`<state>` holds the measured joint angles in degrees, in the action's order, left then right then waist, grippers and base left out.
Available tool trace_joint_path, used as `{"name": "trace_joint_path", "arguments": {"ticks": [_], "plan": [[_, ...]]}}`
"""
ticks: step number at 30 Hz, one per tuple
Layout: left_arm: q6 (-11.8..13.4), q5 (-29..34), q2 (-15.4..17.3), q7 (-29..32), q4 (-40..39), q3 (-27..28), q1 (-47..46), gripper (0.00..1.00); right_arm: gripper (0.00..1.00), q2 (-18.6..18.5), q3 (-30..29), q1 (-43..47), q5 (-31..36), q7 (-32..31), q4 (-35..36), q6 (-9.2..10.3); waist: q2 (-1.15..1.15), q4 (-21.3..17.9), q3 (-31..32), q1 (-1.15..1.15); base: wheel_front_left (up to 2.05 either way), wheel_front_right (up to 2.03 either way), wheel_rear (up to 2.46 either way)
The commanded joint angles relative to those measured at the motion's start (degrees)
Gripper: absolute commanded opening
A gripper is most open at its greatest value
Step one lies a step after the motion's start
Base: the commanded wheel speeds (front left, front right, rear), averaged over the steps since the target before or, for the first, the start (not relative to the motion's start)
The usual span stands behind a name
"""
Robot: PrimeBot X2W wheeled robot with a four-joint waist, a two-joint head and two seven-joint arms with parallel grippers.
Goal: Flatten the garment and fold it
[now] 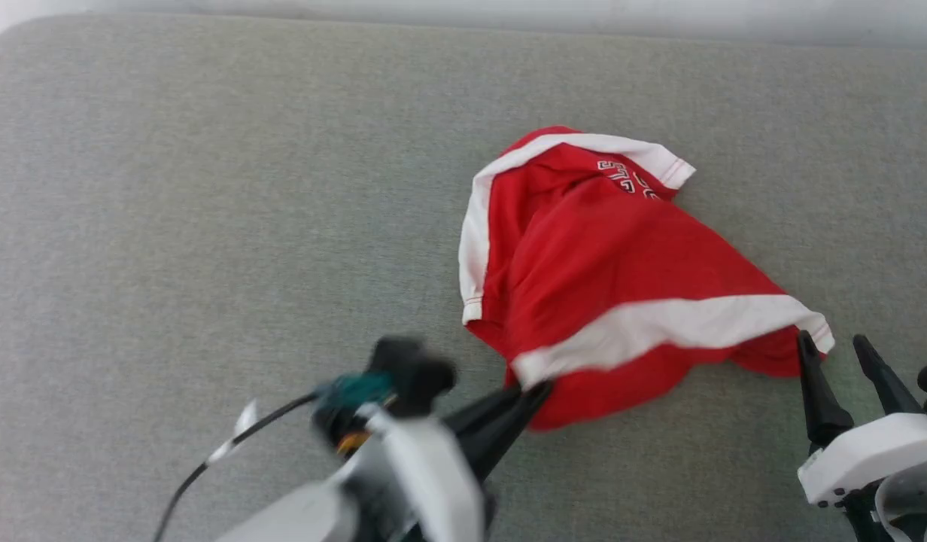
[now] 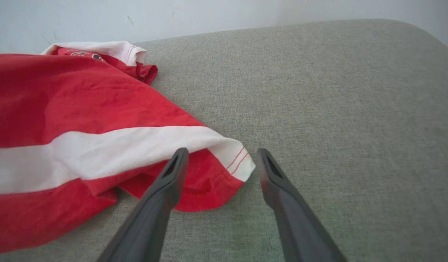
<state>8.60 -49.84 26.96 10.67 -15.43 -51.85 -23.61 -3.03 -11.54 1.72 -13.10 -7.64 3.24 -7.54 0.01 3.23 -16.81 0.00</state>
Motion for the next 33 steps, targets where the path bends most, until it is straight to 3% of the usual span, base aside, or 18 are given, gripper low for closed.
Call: {"name": "trace_joint_path", "arguments": {"ticks": [1, 6, 12, 14, 19, 24, 28, 31, 33], "plan": [[0.4, -1.2, 1.4, 0.2, -1.1, 0.5, 2.5, 0.00, 1.00, 0.1, -0.3, 0.4, 0.1, -0.2, 0.2, 0.05, -0.01, 1.2, 1.0, 0.00, 0.00, 0.00, 0.00], [0.8, -7.9, 9.0, 1.6, -4.9, 0.3, 13.5, 0.00, 1.00, 0.1, -0.8, 1.4, 0.9, -1.6, 1.2, 0.05, -0.01, 3.2, 1.7, 0.00, 0.00, 0.00, 0.00], [-0.1, -14.9, 12.0, -0.9, -2.8, 1.5, 22.1, 0.00, 1.00, 0.1, -1.3, 2.0, 1.6, -3.5, 2.4, 0.05, -0.01, 4.9, 1.8, 0.00, 0.00, 0.00, 0.00], [-0.2, -15.0, 11.4, -3.5, -0.9, 2.6, 22.9, 1.00, 1.00, 0.1, -1.4, 2.3, 1.9, -4.1, 2.7, 0.05, -0.01, 5.3, 1.9, 0.00, 0.00, 0.00, 0.00], [-0.8, -15.5, 9.5, -6.5, 0.6, 4.1, 22.6, 1.00, 1.00, 0.1, -1.2, 2.6, 1.8, -5.1, 3.1, 0.05, -0.01, 5.5, 2.8, 0.00, 0.00, 0.00, 0.00], [-1.2, -18.2, 10.4, -7.6, -5.1, 8.4, 20.9, 1.00, 1.00, 0.1, -0.9, 2.9, 1.7, -5.5, 3.5, 0.05, -0.01, 5.2, 3.1, 0.00, 0.00, 0.00, 0.00], [3.0, -13.6, 12.0, -10.7, -5.4, 13.4, 16.4, 1.00, 1.00, 0.1, -0.3, 2.7, 1.4, -5.4, 3.6, 0.05, -0.01, 4.3, 2.4, 0.00, 0.00, 0.00, 0.00], [5.4, -9.1, 12.4, -9.1, -2.7, 12.3, 12.8, 1.00, 1.00, 0.1, 0.2, 2.3, 1.1, -5.2, 3.4, 0.05, -0.01, 3.2, 1.6, 0.00, 0.00, 0.00, 0.00], [5.7, -6.7, 12.1, -7.5, -0.5, 10.7, 10.3, 1.00, 1.00, 0.1, 0.2, 2.0, 1.1, -5.0, 3.3, 0.05, -0.01, 2.3, 1.0, 0.00, 0.00, 0.00, 0.00]]}}
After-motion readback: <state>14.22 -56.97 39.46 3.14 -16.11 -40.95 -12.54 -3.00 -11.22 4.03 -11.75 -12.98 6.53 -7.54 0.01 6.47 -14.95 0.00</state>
